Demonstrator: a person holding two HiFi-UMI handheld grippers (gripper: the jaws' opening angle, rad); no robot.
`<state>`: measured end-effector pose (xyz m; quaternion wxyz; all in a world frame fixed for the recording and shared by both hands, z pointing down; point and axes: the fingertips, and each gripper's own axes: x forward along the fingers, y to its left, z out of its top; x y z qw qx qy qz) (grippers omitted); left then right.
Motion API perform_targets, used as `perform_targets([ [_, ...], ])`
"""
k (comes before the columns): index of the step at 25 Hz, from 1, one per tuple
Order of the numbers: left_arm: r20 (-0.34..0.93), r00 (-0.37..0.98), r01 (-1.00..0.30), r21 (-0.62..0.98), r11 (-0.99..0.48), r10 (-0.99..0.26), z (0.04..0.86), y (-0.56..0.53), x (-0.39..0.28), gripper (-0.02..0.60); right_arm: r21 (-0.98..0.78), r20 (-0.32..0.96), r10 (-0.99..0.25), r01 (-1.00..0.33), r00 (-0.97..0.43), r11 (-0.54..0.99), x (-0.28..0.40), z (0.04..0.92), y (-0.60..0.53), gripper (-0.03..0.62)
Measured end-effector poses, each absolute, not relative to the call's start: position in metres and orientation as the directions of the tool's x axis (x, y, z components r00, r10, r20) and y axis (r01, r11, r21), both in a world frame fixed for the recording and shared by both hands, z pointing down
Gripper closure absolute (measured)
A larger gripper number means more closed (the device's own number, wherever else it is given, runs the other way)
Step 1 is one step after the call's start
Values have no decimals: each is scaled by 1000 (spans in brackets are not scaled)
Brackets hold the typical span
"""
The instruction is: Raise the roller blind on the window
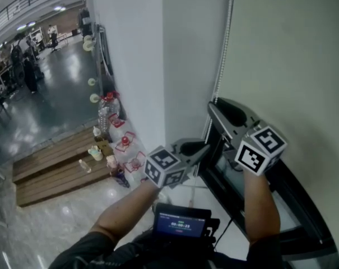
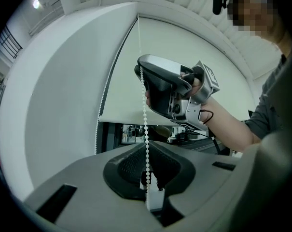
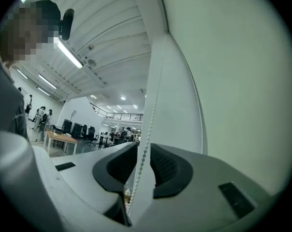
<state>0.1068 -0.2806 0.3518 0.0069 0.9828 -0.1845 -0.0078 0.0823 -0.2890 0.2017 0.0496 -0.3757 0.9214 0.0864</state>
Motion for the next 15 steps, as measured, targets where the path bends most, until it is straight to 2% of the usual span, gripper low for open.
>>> perform_targets([
  [2,-6,931,-365,18,-931,-365,353,-280,106,566,110,-147,-690,-705,-709,701,84,205,-292,522],
  [3,-8,931,-364,19,-931,-365,354,-280,106,566,99,-149,-690,-705,-709,703,85,207,-293,556],
  [6,-12,932,-361,17,-932,-361,358,-283,104,566,60,-171,-681,-697,-712,714,87,212,-297,579],
  [15,-26,936,-351,19,-936,-351,354,-275,106,566,64,-163,-687,-703,-708,708,86,213,-290,589],
])
